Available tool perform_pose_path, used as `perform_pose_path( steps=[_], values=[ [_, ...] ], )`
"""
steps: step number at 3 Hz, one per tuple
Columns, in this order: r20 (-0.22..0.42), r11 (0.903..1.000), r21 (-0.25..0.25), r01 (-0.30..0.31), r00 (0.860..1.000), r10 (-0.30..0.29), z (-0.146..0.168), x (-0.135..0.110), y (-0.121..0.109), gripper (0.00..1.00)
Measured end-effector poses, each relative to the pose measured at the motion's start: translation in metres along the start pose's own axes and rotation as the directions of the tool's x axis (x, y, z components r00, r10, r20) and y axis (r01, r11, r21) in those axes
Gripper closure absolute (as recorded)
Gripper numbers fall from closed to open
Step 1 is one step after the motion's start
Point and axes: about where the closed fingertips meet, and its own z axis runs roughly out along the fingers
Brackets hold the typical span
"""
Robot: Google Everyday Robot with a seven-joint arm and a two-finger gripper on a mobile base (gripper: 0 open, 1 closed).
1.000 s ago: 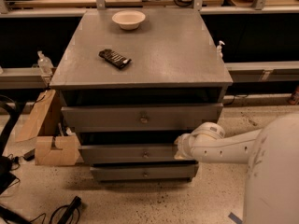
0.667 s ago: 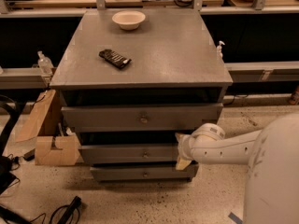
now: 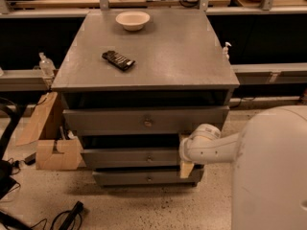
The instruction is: Open middle drawer
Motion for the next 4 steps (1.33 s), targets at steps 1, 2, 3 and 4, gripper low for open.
perform_pose_path(
  steps=[1, 2, 3, 4],
  values=[
    [-0.05, 0.9984, -0.052, 0.023, 0.998, -0.025, 0.0293, 0.0003, 0.0087, 0.19],
    [-0.052, 0.998, -0.058, 0.024, 0.998, -0.027, 0.0318, -0.0002, 0.0108, 0.2],
    [-0.052, 0.9979, -0.06, 0.025, 0.998, -0.028, 0.0327, -0.0005, 0.0118, 0.0],
    [-0.052, 0.9979, -0.06, 0.025, 0.998, -0.028, 0.0327, -0.0005, 0.0118, 0.0]
  ],
)
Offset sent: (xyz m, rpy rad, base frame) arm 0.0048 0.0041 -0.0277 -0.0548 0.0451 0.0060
